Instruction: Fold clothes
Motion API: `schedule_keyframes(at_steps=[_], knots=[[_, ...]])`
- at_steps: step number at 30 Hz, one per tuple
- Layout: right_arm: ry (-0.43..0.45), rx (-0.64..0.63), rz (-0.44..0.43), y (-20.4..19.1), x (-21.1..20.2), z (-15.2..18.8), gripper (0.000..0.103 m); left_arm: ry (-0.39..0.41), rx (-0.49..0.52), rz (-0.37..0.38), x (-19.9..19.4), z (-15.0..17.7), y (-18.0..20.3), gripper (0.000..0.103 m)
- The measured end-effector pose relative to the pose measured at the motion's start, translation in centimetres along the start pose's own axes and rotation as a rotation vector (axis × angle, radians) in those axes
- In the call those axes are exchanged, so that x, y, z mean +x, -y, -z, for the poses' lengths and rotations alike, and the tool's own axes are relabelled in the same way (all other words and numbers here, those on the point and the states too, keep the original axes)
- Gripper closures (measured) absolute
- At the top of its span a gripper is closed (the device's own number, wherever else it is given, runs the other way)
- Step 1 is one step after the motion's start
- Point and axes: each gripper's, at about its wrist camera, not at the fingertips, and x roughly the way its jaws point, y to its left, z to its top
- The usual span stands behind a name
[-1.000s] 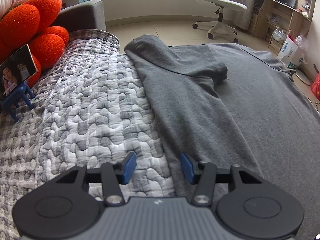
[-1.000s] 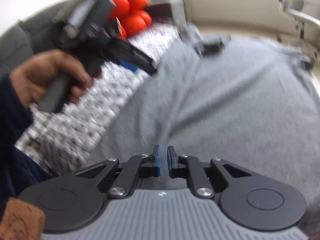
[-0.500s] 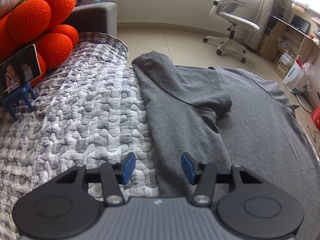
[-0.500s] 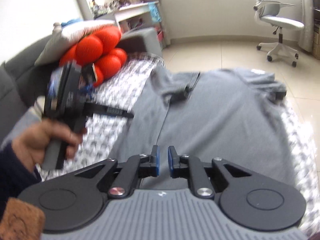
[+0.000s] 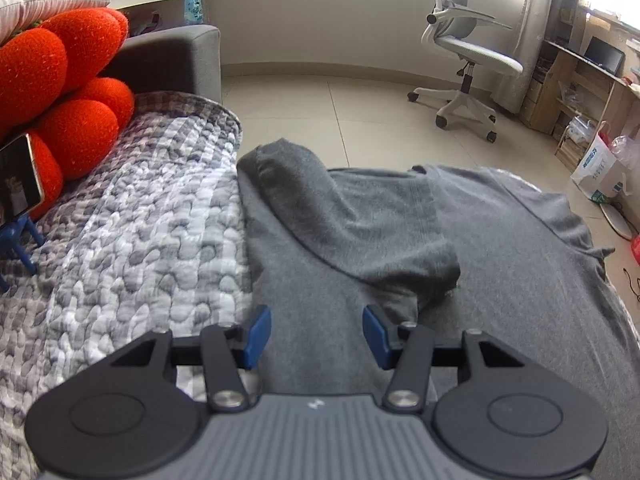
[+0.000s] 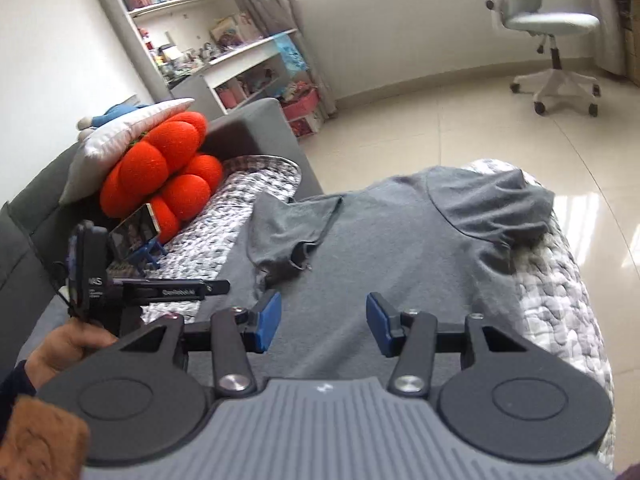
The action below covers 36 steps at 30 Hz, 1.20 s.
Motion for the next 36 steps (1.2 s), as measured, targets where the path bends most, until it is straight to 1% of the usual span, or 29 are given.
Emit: schedule_keyframes(at_steps=[2,4,5,6,7,9,10,13,15,16,19,20,21,22,24,25,27,28,30,32,33,35,36], knots=[[0.015,0.005,0.027,0.4,-0.1,0.0,0.051,0.037,-0.028,0.006,0.7,-1.5,-0.6,0.051],[0.030,0.016,0.036,0.6,0.0,0.1,0.051,0.051,-0.068,0.003,2.0,-3.5,-1.1,0.054],[0.031,0.017,0.040,0.6,0.1,0.0,0.051,0.052,-0.059,-0.010,2.7,-4.4,-1.0,0.055],[0.029,0.013,0.042,0.7,0.2,0.0,0.051,0.054,-0.047,-0.025,3.5,-5.3,-0.8,0.064],[0.026,0.009,0.044,0.8,0.3,0.0,0.051,0.061,-0.009,-0.058,4.5,-6.2,-0.3,0.069],[0.021,0.001,0.049,0.9,0.5,-0.1,0.051,0.063,0.042,-0.106,6.5,-7.5,0.3,0.072],[0.019,-0.002,0.052,1.0,0.7,-0.2,0.051,0.053,0.042,-0.108,7.6,-8.0,0.3,0.076],[0.011,-0.014,0.059,1.2,1.0,-0.3,0.051,0.007,0.001,-0.097,11.0,-8.7,-0.1,0.084],[0.006,-0.022,0.064,1.4,1.3,-0.4,0.051,0.002,-0.002,-0.105,12.3,-8.4,-0.1,0.087],[0.004,-0.026,0.066,1.4,1.4,-0.4,0.051,0.000,-0.001,-0.110,12.9,-8.4,-0.1,0.087],[0.002,-0.020,0.076,1.9,1.6,-0.6,0.051,-0.002,0.042,-0.130,12.9,-8.6,0.5,0.087],[0.003,-0.011,0.080,2.1,1.7,-0.7,0.051,-0.004,0.033,-0.132,12.6,-8.8,0.4,0.087],[0.004,-0.002,0.084,2.4,1.7,-0.8,0.051,0.009,0.002,-0.125,11.9,-9.0,0.2,0.087],[0.005,0.007,0.088,2.6,1.7,-0.8,0.051,0.044,-0.037,-0.097,11.0,-9.3,-0.2,0.087],[0.007,0.024,0.096,3.1,1.8,-1.0,0.051,0.091,-0.069,-0.057,10.0,-9.4,-0.3,0.087],[0.008,0.033,0.100,3.3,1.8,-1.1,0.051,0.077,-0.051,-0.070,10.4,-9.3,0.0,0.087],[0.011,0.050,0.108,3.8,1.8,-1.3,0.051,0.002,0.006,-0.132,12.3,-8.6,0.8,0.087],[0.012,0.059,0.112,4.1,1.9,-1.4,0.051,-0.005,0.015,-0.146,12.9,-8.1,0.9,0.087],[0.012,0.066,0.123,4.3,1.9,-1.5,0.051,0.015,0.005,-0.150,12.6,-8.0,0.9,0.087],[0.014,0.070,0.136,4.6,1.9,-1.6,0.051,0.003,-0.059,-0.138,11.8,-8.4,0.3,0.087],[0.021,0.079,0.140,4.9,1.8,-1.7,0.051,0.014,-0.067,-0.133,11.0,-8.4,0.5,0.087],[0.029,0.106,0.140,5.5,1.6,-1.9,0.051,0.057,-0.017,-0.125,8.9,-7.9,1.5,0.084],[0.029,0.119,0.137,5.7,1.6,-1.9,0.051,0.058,0.005,-0.130,8.2,-7.5,2.0,0.082]])
